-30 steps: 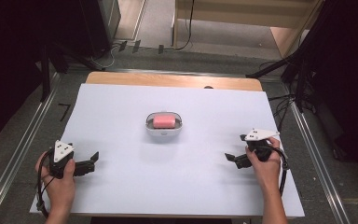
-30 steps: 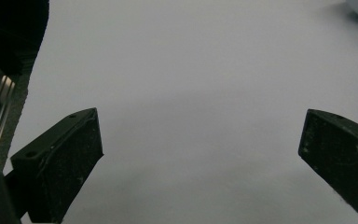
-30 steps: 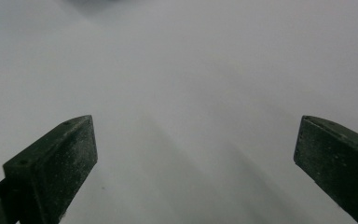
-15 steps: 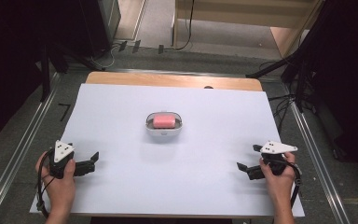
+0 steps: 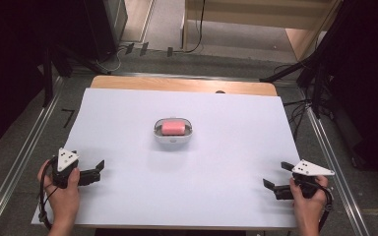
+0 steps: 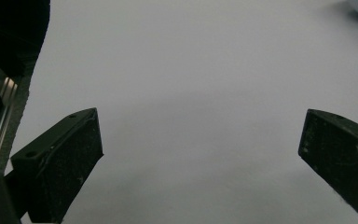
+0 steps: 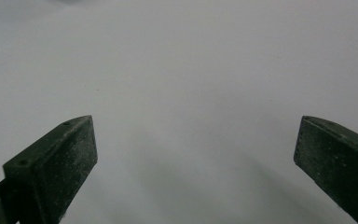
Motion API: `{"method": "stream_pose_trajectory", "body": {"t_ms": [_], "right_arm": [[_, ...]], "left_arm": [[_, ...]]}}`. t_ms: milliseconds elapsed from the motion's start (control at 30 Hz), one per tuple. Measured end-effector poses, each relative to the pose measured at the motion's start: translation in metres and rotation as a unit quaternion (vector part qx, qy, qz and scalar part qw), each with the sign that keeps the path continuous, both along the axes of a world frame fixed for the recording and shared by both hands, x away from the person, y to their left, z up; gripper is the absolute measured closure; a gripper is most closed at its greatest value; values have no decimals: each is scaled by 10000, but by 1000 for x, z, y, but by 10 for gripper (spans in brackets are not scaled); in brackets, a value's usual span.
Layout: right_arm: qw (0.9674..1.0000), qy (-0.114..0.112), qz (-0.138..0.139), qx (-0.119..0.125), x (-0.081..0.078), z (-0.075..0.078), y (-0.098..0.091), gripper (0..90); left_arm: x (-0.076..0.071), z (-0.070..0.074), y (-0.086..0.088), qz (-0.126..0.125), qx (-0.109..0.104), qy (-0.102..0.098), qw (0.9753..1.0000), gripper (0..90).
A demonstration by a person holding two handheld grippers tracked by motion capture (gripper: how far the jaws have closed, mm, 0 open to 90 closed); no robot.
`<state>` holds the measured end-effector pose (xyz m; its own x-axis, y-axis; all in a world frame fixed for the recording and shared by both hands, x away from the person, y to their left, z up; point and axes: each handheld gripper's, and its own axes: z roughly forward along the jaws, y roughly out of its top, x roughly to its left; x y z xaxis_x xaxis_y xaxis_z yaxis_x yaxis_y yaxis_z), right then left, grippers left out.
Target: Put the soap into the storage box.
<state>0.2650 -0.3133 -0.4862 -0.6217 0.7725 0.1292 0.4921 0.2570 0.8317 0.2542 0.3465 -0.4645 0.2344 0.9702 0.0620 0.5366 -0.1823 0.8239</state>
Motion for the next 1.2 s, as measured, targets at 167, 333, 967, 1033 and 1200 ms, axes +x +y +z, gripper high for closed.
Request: {"method": "stream_pose_trajectory", "body": {"t_ms": [167, 333, 967, 1033, 1200], "right_arm": [[9997, -81, -194, 156, -10, 0, -12, 0], [9991, -158, -321, 231, -15, -1, -17, 0], [9953, -523, -652, 483, -22, -2, -23, 0], [9956, -521, -635, 441, -22, -2, -22, 0], [9965, -465, -595, 348, -21, -2, -19, 0]], "left_arm": [[0, 0, 0, -5, 1, -8, 10000, 1], [0, 0, 0, -1, -4, -2, 10000, 1], [1, 0, 2, 11, -95, 19, 10000, 1], [1, 0, 2, 12, -95, 22, 10000, 1], [1, 0, 2, 14, -128, 9, 9999, 1]]}}
